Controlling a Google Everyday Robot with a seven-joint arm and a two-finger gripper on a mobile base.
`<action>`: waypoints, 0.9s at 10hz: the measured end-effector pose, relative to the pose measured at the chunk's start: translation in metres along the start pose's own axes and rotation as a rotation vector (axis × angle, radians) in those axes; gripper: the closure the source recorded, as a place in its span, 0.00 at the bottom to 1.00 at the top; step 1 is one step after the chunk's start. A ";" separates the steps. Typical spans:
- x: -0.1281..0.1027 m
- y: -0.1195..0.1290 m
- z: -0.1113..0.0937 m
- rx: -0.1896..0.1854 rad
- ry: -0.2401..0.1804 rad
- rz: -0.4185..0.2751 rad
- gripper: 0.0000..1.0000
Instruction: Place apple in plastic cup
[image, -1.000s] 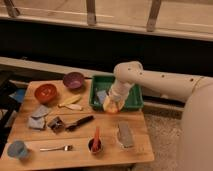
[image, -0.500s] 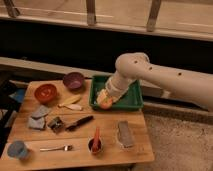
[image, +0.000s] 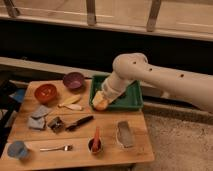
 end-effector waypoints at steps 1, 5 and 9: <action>0.000 0.000 0.000 0.002 0.003 -0.004 1.00; 0.003 0.056 0.011 0.000 0.020 -0.153 1.00; 0.003 0.151 0.047 0.015 0.082 -0.360 1.00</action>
